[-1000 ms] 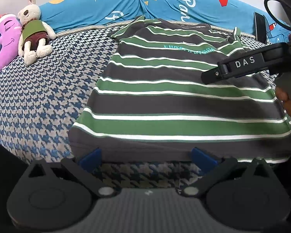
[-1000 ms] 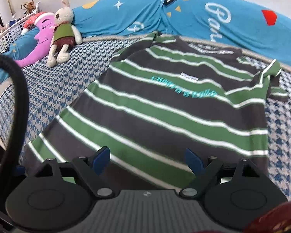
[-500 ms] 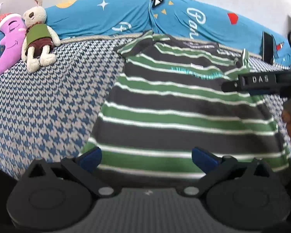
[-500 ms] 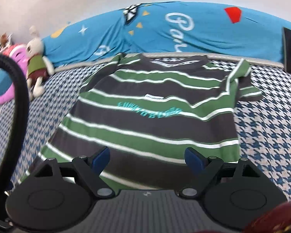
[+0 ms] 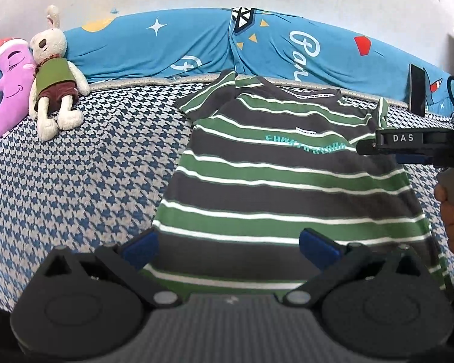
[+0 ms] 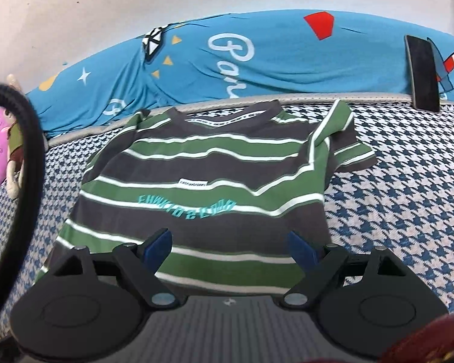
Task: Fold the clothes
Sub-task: 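Grasp the shirt sleeve with the right gripper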
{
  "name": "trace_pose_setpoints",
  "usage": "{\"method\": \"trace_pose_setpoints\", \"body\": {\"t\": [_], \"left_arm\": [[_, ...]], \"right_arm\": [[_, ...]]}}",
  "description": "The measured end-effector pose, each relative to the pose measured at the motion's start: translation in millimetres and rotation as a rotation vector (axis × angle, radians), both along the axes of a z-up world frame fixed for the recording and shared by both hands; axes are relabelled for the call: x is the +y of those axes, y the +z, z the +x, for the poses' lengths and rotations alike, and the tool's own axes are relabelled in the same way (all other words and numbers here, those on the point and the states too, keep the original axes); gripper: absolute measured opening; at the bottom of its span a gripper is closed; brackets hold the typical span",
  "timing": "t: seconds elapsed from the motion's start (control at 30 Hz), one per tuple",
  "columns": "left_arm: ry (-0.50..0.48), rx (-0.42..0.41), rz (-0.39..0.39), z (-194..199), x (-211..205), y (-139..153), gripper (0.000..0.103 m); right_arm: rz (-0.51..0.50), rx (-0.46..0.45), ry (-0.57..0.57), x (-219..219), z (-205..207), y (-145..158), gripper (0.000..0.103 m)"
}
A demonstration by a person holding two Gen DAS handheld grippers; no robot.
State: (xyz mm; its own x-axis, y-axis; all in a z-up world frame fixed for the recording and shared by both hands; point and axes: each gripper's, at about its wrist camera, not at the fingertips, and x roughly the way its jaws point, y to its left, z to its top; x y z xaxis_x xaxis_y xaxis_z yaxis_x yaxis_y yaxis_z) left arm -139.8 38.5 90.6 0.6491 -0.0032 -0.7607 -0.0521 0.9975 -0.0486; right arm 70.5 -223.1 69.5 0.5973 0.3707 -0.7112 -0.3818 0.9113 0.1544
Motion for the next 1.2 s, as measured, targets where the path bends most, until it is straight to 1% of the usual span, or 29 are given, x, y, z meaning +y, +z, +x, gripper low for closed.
{"method": "trace_pose_setpoints", "body": {"t": [0.2,0.23,0.33,0.37,0.5,0.57,0.73,0.87,1.03,1.2], "left_arm": [[-0.007,-0.008,-0.006,11.7,1.1,3.5,0.103],[-0.010,-0.012,-0.008,13.7,1.4,4.1,0.103],[-0.020,-0.017,-0.001,19.9,1.2,4.2,0.103],[-0.025,-0.018,0.005,22.3,1.1,3.7,0.103],[-0.051,-0.013,0.023,35.3,-0.9,2.2,0.103],[-0.069,-0.012,0.032,44.0,-2.5,1.9,0.103],[-0.105,-0.009,0.058,68.0,-7.9,1.4,0.103],[-0.123,-0.022,0.061,87.6,-8.3,1.7,0.103],[-0.085,-0.005,-0.008,101.6,4.7,-8.8,0.103],[-0.064,0.025,-0.092,109.6,12.7,-17.4,0.103]], "right_arm": [[0.006,-0.017,-0.027,-5.2,8.7,2.0,0.083],[0.008,-0.021,-0.032,-6.4,9.6,2.5,0.078],[0.018,-0.022,-0.072,-13.3,13.7,3.6,0.074],[0.021,-0.022,-0.087,-15.8,15.1,4.0,0.071],[0.055,-0.029,-0.144,-30.3,19.3,7.7,0.063],[0.069,-0.031,-0.173,-38.5,22.6,9.2,0.057],[0.121,-0.024,-0.263,-64.5,37.2,11.6,0.056],[0.146,-0.016,-0.340,-81.5,48.6,10.8,0.056],[0.153,0.018,-0.411,-93.8,68.3,0.3,0.056],[0.173,0.080,-0.472,-101.0,89.8,-17.9,0.056]]}}
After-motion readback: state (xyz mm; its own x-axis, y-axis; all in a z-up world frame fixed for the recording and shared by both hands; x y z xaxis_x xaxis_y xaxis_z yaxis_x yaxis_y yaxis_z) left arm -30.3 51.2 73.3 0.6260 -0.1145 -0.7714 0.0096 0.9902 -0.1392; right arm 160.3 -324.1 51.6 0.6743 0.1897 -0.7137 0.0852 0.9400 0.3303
